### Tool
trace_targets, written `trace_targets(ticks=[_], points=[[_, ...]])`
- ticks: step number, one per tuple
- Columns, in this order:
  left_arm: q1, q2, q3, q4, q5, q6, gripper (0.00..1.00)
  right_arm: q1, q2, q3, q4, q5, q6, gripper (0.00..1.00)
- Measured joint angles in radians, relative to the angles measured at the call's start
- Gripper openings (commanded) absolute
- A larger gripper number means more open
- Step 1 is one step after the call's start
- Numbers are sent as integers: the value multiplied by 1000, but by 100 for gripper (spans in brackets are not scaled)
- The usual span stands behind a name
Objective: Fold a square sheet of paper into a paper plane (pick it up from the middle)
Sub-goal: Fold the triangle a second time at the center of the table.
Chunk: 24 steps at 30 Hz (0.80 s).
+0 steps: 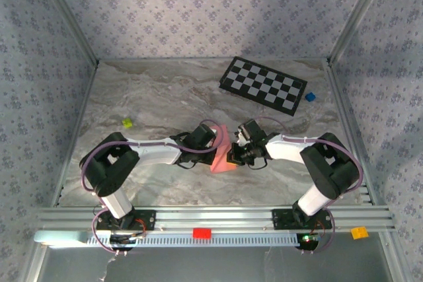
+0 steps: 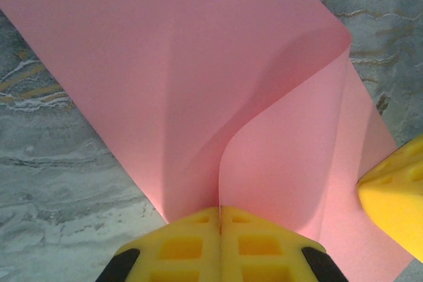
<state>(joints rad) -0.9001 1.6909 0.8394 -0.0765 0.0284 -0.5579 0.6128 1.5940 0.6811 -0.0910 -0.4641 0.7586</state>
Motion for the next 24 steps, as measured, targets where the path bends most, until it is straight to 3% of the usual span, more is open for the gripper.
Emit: trace_targets(ticks=[24], points=[[2, 5, 3, 6, 0, 0, 0, -10, -1, 2, -7, -11, -11, 5]])
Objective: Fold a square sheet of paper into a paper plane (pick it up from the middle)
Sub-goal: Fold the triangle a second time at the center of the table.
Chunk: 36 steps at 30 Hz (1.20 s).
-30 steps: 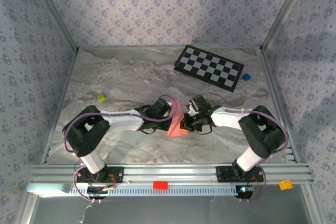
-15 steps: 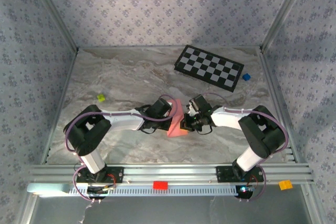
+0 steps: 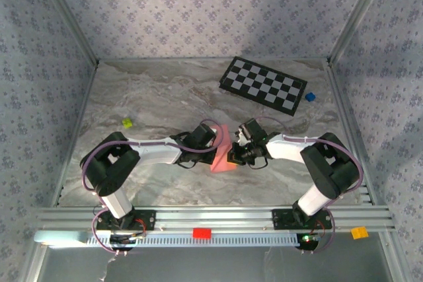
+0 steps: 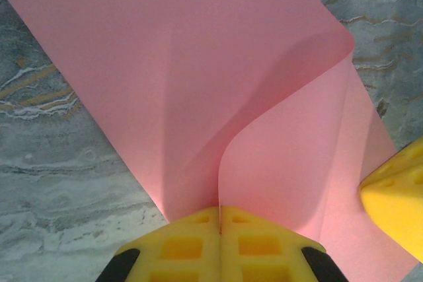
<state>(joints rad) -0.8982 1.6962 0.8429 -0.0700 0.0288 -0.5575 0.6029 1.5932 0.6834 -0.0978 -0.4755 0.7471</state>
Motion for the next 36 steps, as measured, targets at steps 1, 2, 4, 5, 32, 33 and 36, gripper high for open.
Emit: trace_targets(ticks=[1, 2, 4, 5, 32, 33, 36], points=[[0, 0, 0, 0, 0, 0, 0, 2, 0, 0, -1, 1, 0, 5], [0, 0, 0, 0, 0, 0, 0, 2, 0, 0, -3, 1, 0, 5], [0, 0, 0, 0, 0, 0, 0, 2, 0, 0, -5, 2, -3, 5], [0, 0, 0, 0, 0, 0, 1, 2, 0, 0, -6, 2, -5, 5], [13, 0, 8, -4, 16, 27, 2, -5, 8, 3, -10, -11, -35, 5], [13, 0, 8, -3, 19, 27, 3, -5, 9, 3, -10, -13, -35, 5], [14, 0, 8, -1, 27, 33, 3, -6, 10, 3, -10, -16, -38, 5]])
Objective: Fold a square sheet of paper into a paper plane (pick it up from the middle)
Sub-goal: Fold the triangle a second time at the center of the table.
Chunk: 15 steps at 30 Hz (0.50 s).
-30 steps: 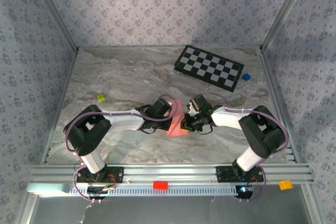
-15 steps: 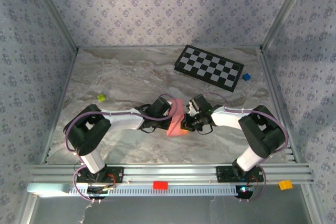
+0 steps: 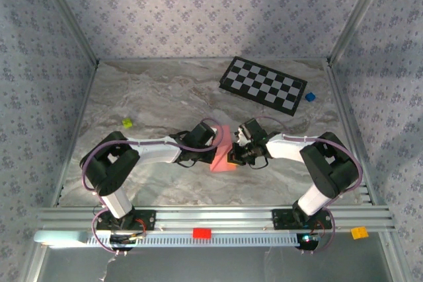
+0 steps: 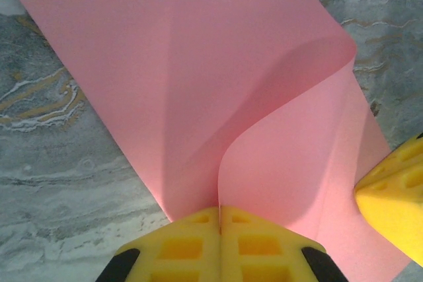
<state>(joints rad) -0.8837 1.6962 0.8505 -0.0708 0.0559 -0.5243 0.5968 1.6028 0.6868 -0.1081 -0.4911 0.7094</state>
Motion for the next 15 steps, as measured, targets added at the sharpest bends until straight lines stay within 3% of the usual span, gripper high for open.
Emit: trace_targets(ticks=[15], points=[[13, 34, 28, 5, 20, 1, 2, -5, 2, 0, 0, -7, -3, 8]])
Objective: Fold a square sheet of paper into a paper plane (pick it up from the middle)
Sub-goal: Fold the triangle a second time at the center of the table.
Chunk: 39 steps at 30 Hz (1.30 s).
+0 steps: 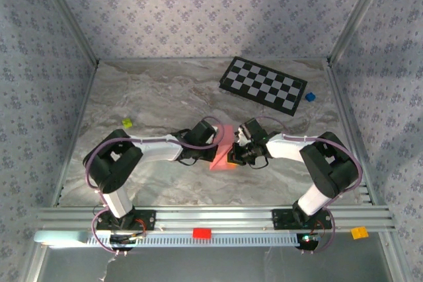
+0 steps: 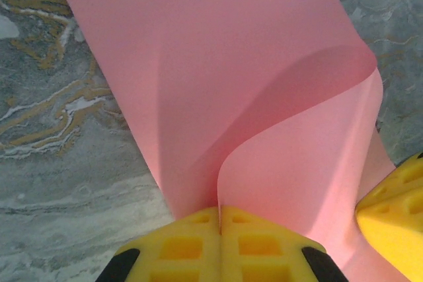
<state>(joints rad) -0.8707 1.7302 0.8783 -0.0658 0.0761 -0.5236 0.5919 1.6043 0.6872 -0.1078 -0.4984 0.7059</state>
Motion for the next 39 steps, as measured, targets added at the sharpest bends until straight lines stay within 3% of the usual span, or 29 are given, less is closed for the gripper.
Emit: trace_targets(ticks=[7, 12, 19, 39], points=[[1, 4, -1, 11, 22, -13, 2, -19, -19, 0, -4, 2, 3, 12], [-2, 3, -7, 19, 29, -53, 2, -37, -113, -7, 8, 18, 29, 13], [-36, 1, -12, 26, 13, -120, 1, -35, -189, -98, 139, 30, 108, 5], [-62, 1, -8, 17, -6, -151, 1, -2, -2, -112, 394, -48, 252, 1]])
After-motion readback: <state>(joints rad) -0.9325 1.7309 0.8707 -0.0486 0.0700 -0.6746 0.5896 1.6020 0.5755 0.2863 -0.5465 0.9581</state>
